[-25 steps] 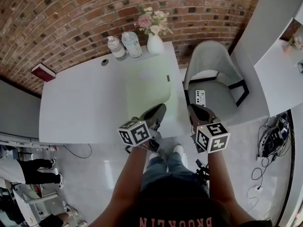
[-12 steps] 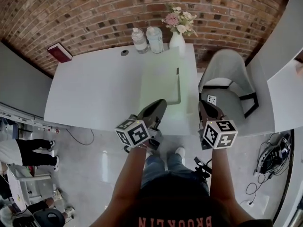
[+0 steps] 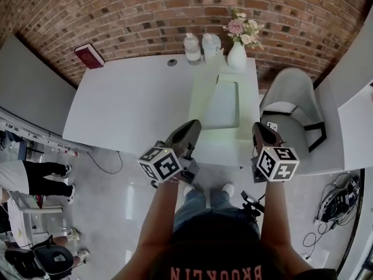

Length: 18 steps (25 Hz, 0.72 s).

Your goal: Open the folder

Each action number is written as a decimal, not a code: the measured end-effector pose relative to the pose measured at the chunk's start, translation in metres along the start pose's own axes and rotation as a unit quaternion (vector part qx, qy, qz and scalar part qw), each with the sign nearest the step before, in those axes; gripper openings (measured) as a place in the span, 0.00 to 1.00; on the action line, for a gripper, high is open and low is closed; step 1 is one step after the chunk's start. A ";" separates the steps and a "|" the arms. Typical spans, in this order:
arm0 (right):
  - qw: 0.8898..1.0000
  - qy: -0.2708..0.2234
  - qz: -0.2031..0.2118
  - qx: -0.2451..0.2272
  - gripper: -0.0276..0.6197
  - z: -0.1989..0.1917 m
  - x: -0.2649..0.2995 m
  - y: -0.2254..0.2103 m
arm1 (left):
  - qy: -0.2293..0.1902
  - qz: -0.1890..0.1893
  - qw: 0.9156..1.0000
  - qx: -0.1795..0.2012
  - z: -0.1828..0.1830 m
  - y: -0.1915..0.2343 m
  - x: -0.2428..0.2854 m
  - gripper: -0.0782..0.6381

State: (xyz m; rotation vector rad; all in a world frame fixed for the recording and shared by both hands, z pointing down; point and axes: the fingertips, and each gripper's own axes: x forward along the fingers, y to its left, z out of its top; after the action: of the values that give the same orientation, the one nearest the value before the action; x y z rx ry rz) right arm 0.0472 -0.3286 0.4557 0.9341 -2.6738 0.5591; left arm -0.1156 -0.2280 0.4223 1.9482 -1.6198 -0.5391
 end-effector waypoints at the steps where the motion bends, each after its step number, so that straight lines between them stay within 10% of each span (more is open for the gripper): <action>1: 1.000 -0.001 0.001 -0.001 0.04 0.000 0.002 0.004 | -0.005 0.003 1.000 0.001 0.004 0.004 -0.006 0.12; 18: 1.000 0.003 -0.004 -0.028 0.05 0.002 0.020 0.064 | -0.041 0.070 0.996 0.022 0.055 0.076 -0.077 0.11</action>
State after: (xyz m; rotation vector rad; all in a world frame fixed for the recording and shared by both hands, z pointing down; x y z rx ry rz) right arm -0.0089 -0.2938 0.4437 0.9260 -2.6644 0.4808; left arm -0.2225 -0.1710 0.4248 1.8479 -1.8175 -0.5372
